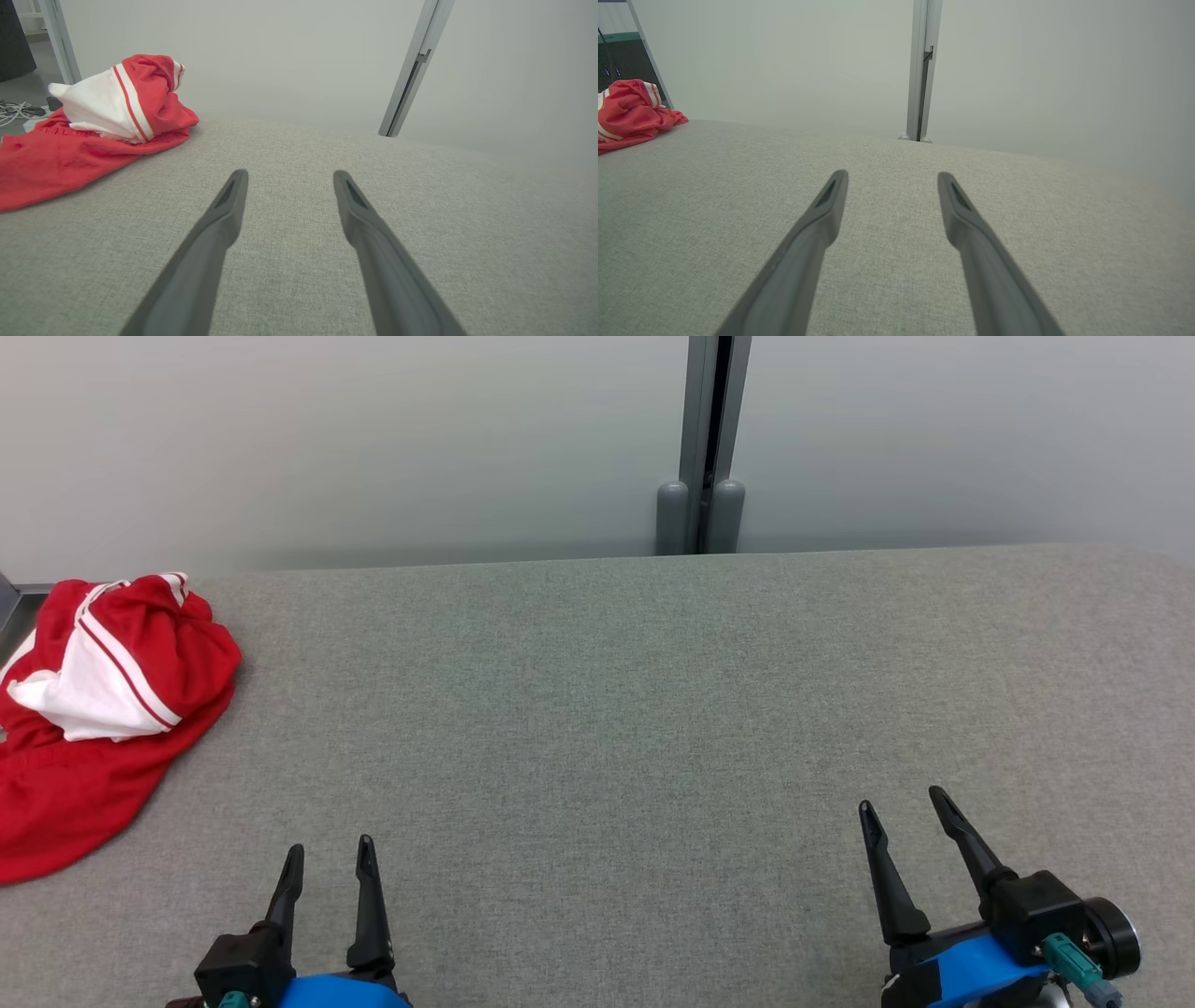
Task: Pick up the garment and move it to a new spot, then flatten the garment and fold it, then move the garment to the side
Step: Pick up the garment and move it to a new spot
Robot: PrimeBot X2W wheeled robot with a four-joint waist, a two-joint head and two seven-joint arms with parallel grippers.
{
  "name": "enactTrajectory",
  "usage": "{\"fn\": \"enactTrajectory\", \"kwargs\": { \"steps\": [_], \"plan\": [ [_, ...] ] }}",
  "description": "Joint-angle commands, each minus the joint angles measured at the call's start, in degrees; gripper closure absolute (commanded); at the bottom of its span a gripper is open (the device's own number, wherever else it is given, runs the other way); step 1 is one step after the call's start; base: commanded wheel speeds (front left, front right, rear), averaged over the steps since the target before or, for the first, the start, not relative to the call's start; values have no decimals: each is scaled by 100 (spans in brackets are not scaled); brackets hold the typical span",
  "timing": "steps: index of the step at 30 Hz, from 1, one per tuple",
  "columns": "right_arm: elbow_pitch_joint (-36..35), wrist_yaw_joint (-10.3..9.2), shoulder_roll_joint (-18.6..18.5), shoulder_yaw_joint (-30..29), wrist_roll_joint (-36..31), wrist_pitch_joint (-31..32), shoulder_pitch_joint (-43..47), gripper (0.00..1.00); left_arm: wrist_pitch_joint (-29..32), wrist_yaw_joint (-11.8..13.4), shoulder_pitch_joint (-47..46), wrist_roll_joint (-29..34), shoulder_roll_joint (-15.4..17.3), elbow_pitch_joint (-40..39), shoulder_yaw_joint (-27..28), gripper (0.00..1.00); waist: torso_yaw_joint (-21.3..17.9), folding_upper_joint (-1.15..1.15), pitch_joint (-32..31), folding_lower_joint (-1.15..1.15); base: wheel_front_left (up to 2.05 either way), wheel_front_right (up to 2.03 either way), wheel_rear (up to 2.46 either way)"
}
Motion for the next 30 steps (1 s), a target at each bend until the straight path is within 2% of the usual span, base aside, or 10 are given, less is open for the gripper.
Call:
{"fn": "enactTrajectory", "kwargs": {
  "steps": [1,22,26,30],
  "plan": [
    [14,2,-34,-6,26,-34,-67,0,-29,12,-59,-31,16,22,25,0,2,0,1,0,0,0,0],
    [-22,2,-34,-28,39,-34,-57,0,-29,-9,-111,-51,16,61,10,0,47,0,49,0,0,0,0],
    [-29,2,-31,-84,43,-34,31,0,-29,8,-160,-67,15,71,-2,0,256,0,29,0,0,0,0],
    [-30,2,-28,-141,9,-34,85,0,-29,28,-169,-46,17,57,-22,0,696,0,27,0,0,0,0]
  ]
}}
